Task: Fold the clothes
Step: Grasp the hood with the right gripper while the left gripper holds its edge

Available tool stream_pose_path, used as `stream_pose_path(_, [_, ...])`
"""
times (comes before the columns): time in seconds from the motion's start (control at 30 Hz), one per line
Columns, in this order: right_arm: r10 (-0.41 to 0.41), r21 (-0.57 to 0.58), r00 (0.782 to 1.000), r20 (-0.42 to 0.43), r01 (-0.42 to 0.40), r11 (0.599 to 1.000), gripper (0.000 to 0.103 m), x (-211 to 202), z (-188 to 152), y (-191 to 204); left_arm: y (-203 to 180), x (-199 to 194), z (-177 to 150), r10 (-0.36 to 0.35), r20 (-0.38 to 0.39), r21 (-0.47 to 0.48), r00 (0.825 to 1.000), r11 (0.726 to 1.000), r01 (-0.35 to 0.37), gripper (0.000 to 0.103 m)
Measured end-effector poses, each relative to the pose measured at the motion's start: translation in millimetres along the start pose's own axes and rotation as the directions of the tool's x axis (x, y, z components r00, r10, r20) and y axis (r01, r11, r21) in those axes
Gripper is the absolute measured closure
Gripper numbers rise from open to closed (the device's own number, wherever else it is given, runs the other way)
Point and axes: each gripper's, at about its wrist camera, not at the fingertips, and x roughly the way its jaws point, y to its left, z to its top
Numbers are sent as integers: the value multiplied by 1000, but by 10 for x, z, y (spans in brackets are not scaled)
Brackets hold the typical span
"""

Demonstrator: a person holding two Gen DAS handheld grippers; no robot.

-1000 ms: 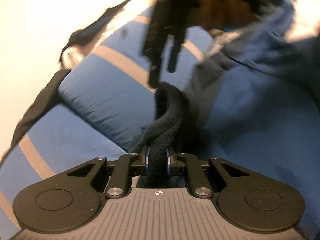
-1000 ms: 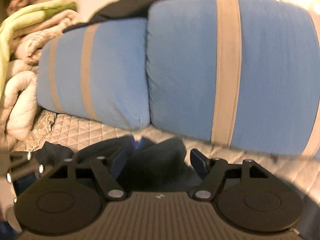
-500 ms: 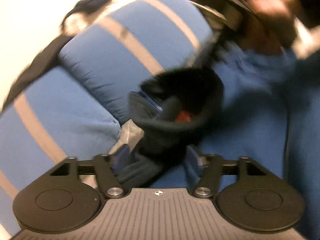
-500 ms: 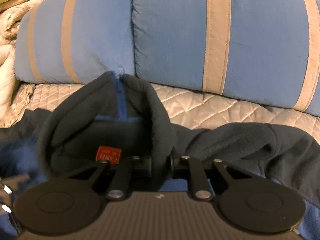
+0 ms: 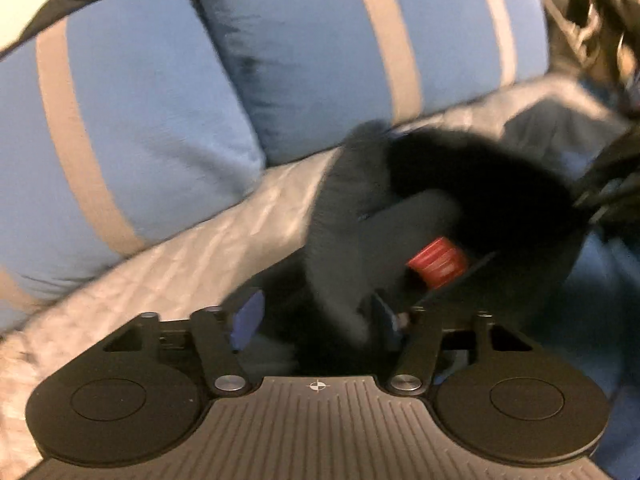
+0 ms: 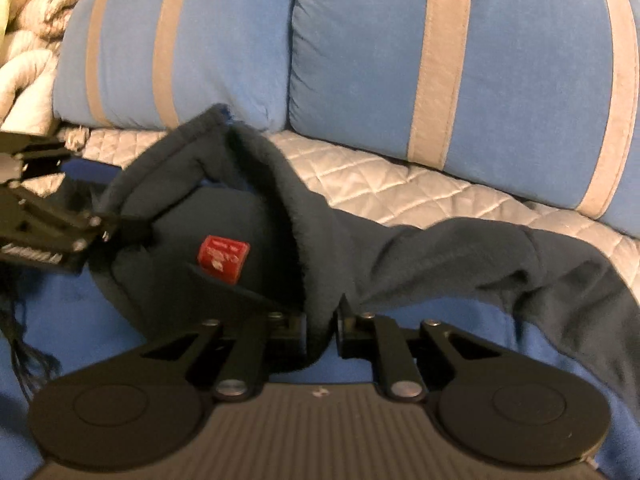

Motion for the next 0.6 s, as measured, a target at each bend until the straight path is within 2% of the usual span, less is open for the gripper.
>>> stream_pose_path(0.1, [-9, -61, 1000, -10, 8, 998, 89, 4, -51, 3, 10, -81, -129, 31, 27, 66, 999, 997, -33, 45])
stream_pose_path(0.2, [-18, -121, 1000, -20, 16, 993, 76, 9, -103, 6, -91, -180, -253, 85, 73, 197, 994, 976, -98, 44])
stream_pose_path(0.23, [-21, -141, 1000, -23, 18, 990, 65, 10, -120, 6, -150, -201, -303, 105, 91, 252, 990, 960, -125, 44])
stream_pose_path(0.37, [-37, -221, 999, -33, 29, 975, 53, 14, -187, 14, -423, -215, -548, 155, 179, 450, 972, 865, -220, 46])
stream_pose_path(0.43, [-62, -271, 998, -13, 56, 961, 43, 24, -206, 35, -536, -204, -643, 166, 212, 516, 963, 818, -254, 52])
stream_pose_path(0.5, [-70, -351, 997, 36, 78, 933, 42, -30, -244, 114, -631, -184, -721, 169, 236, 569, 957, 775, -277, 55])
stream_pose_path(0.6, [-61, -465, 993, 99, 101, 880, 45, -93, -310, 233, -662, -152, -788, 168, 261, 604, 950, 739, -297, 61])
